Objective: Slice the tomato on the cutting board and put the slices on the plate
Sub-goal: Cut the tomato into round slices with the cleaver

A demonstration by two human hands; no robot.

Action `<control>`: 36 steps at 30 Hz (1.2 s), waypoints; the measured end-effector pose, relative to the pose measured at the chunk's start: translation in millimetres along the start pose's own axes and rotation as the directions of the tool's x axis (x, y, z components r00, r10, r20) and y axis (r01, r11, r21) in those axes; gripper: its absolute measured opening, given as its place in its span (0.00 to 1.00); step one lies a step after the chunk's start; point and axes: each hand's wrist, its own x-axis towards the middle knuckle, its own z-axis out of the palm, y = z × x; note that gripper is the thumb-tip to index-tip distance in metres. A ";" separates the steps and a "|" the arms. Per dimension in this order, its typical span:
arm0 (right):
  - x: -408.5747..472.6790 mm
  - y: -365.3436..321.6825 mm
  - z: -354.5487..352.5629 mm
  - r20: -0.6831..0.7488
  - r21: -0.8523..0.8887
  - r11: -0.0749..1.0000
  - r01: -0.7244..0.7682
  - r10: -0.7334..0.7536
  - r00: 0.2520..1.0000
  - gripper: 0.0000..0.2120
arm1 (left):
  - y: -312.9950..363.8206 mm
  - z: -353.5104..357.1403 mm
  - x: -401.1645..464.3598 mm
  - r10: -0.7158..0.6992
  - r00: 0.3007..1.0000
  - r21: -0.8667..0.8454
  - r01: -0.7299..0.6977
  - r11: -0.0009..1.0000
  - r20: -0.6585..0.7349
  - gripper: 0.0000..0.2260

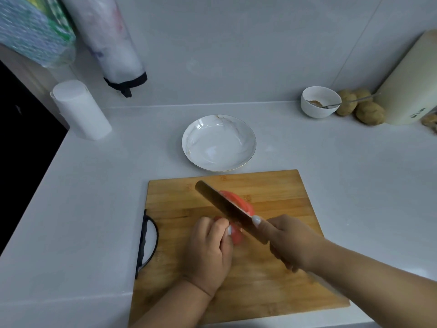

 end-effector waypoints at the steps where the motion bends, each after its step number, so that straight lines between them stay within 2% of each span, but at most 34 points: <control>1: -4.0 -1.7 -3.9 -0.003 0.018 1.000 -0.005 0.005 1.000 0.36 | -0.2 -0.4 0.0 -0.007 1.000 0.001 0.007 1.000 0.009 0.06; 4: -18.8 -4.4 -16.6 -0.001 0.054 0.999 0.008 -0.008 1.000 0.35 | -0.3 -0.9 0.6 -0.035 0.999 0.006 0.034 0.999 0.037 0.09; 10: -44.5 -4.3 -23.5 0.066 0.020 0.999 -0.028 0.027 0.997 0.36 | 2.6 -2.5 1.7 -0.067 0.996 0.017 0.066 0.998 0.064 0.11; 14: -52.8 -3.8 -24.2 0.063 -0.010 0.997 -0.076 0.077 0.995 0.29 | 2.9 -2.0 2.1 -0.081 0.995 0.026 0.079 0.997 0.066 0.13; 18: -57.5 -6.4 -26.9 0.079 -0.013 0.994 -0.107 0.107 0.991 0.26 | 2.2 -1.4 1.3 -0.058 0.997 0.016 0.058 0.998 0.041 0.12; 21: -56.8 -6.0 -25.3 0.074 -0.026 0.995 -0.101 0.103 0.992 0.29 | 1.2 -0.9 1.2 -0.055 0.998 0.018 0.055 0.998 0.038 0.11; 25: -48.2 -9.2 -21.3 0.078 -0.046 0.997 -0.057 0.061 0.995 0.41 | 1.9 -1.7 1.5 -0.042 0.998 0.031 0.041 0.999 0.048 0.12; 32: -22.7 -21.9 -10.8 0.085 -0.112 0.994 0.003 0.007 0.996 0.42 | 0.8 -1.3 2.0 -0.034 0.999 0.009 0.033 0.999 0.028 0.07; 36: -25.3 -12.4 -11.1 0.091 -0.118 0.993 -0.014 0.025 0.996 0.43 | -0.1 -0.9 0.3 -0.011 1.000 0.000 0.011 1.000 0.017 0.06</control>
